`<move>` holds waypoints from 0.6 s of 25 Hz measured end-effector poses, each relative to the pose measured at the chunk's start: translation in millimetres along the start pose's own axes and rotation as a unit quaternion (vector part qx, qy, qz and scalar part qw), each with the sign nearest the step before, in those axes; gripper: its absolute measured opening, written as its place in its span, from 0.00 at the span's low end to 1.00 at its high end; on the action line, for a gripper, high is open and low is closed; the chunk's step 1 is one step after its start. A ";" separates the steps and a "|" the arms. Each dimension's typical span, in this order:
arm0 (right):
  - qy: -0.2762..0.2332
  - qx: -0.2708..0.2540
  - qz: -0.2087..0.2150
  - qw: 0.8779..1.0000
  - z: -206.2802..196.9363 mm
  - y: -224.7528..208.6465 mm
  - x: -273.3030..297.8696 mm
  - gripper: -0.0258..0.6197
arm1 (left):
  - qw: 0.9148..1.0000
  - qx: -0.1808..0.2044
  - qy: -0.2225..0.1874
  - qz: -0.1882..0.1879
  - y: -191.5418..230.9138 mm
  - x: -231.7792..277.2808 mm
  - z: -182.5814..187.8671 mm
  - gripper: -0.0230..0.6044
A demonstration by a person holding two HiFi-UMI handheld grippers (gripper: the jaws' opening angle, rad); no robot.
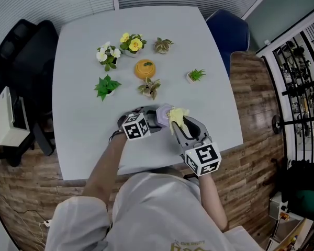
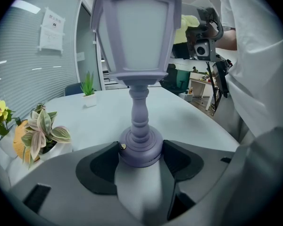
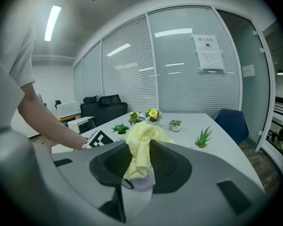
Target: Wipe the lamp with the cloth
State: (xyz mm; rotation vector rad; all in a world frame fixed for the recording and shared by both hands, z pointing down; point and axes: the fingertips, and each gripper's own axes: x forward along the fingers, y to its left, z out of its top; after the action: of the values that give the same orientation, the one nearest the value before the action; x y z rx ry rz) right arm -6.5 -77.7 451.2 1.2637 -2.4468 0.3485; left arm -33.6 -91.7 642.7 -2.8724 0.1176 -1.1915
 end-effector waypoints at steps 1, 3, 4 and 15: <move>0.001 -0.003 0.001 1.000 0.4 1.4 0.0 0.23 | 1.000 -0.001 0.000 0.000 -0.1 -0.2 -0.1 0.52; 0.003 -0.008 0.004 1.000 1.7 4.1 -0.3 0.23 | 1.000 -0.002 0.000 0.000 -0.3 -0.6 0.2 0.52; 0.003 -0.011 0.006 1.000 2.4 5.1 -0.6 0.23 | 1.000 -0.002 0.001 0.000 -0.4 -0.5 0.6 0.52; 0.005 -0.055 0.018 0.998 8.3 18.6 0.5 0.23 | 1.000 -0.001 0.001 -0.001 -0.2 -0.9 0.8 0.52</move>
State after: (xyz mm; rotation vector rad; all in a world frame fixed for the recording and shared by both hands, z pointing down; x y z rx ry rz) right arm -23.7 -70.7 443.0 1.1716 -2.4464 0.2253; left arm -33.7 -91.4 641.6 -2.8744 0.1174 -1.1954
